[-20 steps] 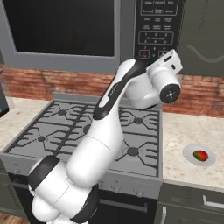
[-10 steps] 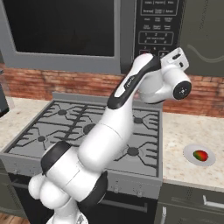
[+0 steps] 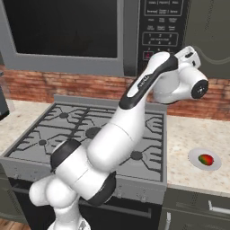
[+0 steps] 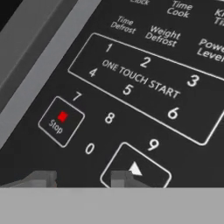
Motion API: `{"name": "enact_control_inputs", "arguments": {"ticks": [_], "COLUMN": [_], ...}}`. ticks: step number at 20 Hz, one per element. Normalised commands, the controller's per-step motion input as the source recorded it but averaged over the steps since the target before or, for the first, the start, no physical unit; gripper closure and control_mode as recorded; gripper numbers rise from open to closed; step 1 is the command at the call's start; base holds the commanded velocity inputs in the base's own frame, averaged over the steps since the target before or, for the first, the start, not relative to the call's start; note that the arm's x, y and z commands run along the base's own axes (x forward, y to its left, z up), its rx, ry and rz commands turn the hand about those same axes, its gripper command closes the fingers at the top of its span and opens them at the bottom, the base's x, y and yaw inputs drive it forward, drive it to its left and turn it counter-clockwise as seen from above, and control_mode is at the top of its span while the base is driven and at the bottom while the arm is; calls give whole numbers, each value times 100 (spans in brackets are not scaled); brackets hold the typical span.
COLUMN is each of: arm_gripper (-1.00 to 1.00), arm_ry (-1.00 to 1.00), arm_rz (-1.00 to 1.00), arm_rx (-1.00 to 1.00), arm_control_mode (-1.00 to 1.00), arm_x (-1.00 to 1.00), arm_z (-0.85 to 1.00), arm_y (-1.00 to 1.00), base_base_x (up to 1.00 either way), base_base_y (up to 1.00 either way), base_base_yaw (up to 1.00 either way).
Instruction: Remove the mango from the bowl and place it on the small plate. Then place the bowl with only the fish in the microwave, close the door, and press the start button to microwave the fish.
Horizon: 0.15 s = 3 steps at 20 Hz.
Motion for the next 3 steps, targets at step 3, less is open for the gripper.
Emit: {"name": "enact_control_inputs", "arguments": {"ticks": [3], "arm_gripper": [-100], "arm_ry": [1], "arm_rz": [0], "arm_rx": [1], "arm_control_mode": [-100], "arm_x": [43], "arm_z": [-3], "arm_y": [15], "base_base_x": [0], "base_base_y": [0], "base_base_yaw": [0]}}
